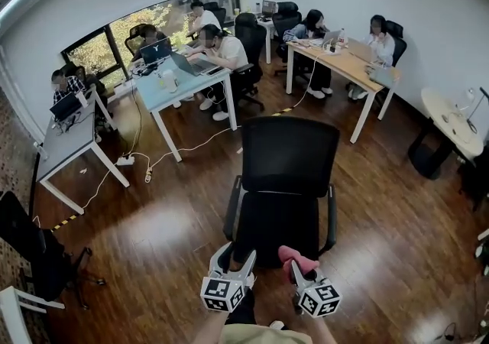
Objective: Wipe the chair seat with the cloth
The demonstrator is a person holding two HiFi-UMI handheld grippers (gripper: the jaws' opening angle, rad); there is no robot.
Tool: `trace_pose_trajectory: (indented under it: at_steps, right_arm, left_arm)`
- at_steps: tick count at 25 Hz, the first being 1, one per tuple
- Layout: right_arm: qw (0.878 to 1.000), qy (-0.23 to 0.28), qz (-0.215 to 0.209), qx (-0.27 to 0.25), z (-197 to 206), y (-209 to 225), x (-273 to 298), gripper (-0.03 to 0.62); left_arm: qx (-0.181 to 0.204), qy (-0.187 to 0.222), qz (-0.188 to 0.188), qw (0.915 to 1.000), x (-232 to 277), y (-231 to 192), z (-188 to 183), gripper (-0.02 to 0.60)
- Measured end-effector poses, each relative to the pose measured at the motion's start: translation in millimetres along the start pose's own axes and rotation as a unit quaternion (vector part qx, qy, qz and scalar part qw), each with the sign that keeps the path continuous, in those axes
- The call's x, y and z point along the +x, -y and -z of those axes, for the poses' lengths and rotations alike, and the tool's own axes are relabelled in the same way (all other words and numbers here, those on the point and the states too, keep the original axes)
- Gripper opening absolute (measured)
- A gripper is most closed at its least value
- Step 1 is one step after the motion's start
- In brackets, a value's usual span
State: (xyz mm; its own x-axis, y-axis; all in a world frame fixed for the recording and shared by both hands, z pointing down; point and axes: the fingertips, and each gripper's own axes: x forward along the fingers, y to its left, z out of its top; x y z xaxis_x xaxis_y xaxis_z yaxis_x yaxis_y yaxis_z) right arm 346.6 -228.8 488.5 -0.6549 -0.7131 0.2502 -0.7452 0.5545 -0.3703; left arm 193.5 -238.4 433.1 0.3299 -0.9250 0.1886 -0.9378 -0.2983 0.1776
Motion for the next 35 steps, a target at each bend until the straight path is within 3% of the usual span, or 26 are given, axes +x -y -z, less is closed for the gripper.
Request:
trace_pose_trajectory:
  at_steps: [6,10,13,16,20,22,25,30,32,35]
  right_arm:
    - [0.999,-0.040,0.004,-0.001,2,12,111,0.018]
    - [0.997,-0.062,0.037,-0.006,21,37,193,0.018]
    - [0.996,-0.085,0.036,0.012,24,55,273,0.018]
    - [0.993,-0.109,0.029,0.045,53,90,335,0.018]
    - [0.986,-0.134,-0.010,0.096,113,120,394,0.017]
    - [0.985,-0.136,0.001,0.111,139,145,427,0.017]
    - [0.985,-0.144,0.006,0.097,181,174,480,0.017]
    - [0.980,-0.168,-0.047,0.092,243,191,562,0.017]
    - [0.980,-0.176,-0.024,0.089,260,210,580,0.017]
    - [0.978,-0.186,0.055,0.081,269,270,565,0.017]
  left_arm:
    - [0.023,-0.006,0.029,0.9993,83,-85,-3,0.239]
    - [0.016,-0.025,0.050,0.9983,130,-134,9,0.239]
    - [0.008,-0.051,0.053,0.9973,178,-182,10,0.239]
    - [-0.008,-0.083,0.051,0.9952,219,-210,42,0.239]
    - [-0.021,-0.117,0.045,0.9918,242,-228,90,0.241]
    - [-0.027,-0.121,0.047,0.9911,259,-240,102,0.241]
    - [-0.032,-0.124,0.053,0.9903,282,-253,114,0.239]
    - [-0.038,-0.128,0.053,0.9897,314,-261,131,0.236]
    - [-0.040,-0.135,0.055,0.9886,325,-260,142,0.236]
    - [-0.026,-0.146,0.082,0.9856,337,-241,159,0.236]
